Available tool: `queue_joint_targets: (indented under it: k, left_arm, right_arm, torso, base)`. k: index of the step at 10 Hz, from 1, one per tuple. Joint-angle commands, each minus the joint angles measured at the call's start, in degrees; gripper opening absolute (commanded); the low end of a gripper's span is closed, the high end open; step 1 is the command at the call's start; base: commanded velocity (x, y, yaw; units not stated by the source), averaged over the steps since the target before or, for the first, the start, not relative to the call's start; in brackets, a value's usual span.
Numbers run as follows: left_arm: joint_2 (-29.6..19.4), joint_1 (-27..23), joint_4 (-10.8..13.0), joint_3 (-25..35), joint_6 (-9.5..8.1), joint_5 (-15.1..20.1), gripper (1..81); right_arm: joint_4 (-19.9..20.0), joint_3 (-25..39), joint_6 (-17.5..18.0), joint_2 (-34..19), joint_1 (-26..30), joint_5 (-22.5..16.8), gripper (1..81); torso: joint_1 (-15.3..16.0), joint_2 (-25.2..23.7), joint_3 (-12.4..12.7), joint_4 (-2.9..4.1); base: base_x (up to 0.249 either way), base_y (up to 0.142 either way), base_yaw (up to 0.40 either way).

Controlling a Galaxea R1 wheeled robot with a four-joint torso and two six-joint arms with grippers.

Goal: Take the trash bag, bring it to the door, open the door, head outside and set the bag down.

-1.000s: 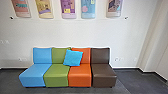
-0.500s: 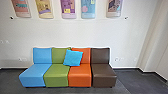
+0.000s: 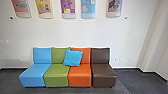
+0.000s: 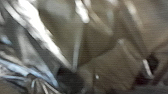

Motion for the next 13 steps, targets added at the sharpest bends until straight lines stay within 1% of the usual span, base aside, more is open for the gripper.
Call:
queue_joint_targets:
  k: [1, 5, 13]
  left_arm:
    - [-0.07, -2.97, 0.59, 0.11, 0.39, 3.71, 1.0]
    - [-0.16, -3.15, 0.59, 0.11, 0.39, 3.97, 1.0]
    - [-0.25, -3.24, 0.50, 0.11, 0.31, 4.06, 1.0]
  right_arm:
    - [-0.16, 0.38, -0.17, -0.15, 2.77, -3.35, 81.1]
    - [-0.24, 0.20, -0.09, -0.07, 2.77, -3.35, 81.1]
    - [-0.33, 0.20, -0.09, -0.07, 2.60, -3.35, 81.1]
  torso:
    - [0.00, 0.00, 0.00, 0.00]
    - [0.00, 0.00, 0.00, 0.00]
    - [-0.02, 0.00, 0.00, 0.00]
  base:
    - [0.000, 0.000, 0.000]
    - [0.000, 0.000, -0.023]
    - [0.000, 0.000, -0.151]
